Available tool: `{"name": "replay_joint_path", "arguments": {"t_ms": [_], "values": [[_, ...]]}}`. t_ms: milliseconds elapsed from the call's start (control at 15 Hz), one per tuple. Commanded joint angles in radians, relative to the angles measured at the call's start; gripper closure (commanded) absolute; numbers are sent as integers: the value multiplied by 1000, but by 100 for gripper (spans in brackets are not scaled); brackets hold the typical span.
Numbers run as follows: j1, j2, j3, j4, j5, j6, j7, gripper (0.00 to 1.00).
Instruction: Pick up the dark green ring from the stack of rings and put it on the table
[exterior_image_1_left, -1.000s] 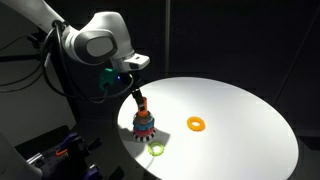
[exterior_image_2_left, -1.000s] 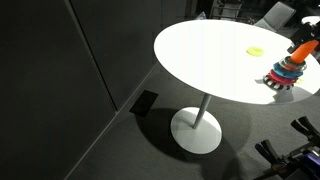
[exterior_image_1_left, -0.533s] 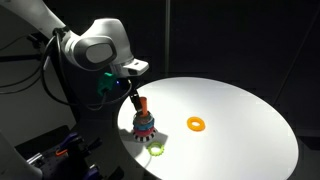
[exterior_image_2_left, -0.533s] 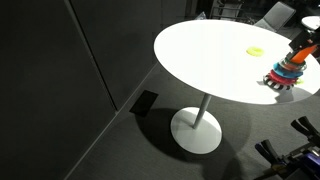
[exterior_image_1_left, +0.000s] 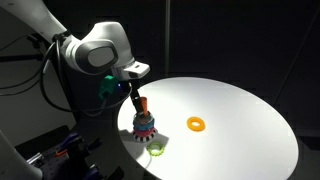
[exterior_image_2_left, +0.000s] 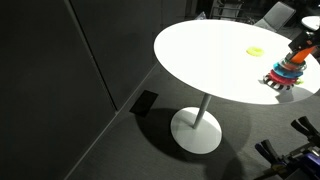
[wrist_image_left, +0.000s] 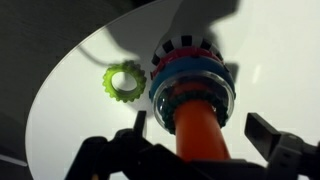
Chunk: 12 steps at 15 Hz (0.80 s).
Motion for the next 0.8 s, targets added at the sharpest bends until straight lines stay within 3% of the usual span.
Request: {"name": "replay_joint_path", "arguments": {"t_ms": [0,733], "values": [[-18,13,2,-3,-57,33,62,0],[-14,-40,-3,-37,-60,54,77,0]]}}
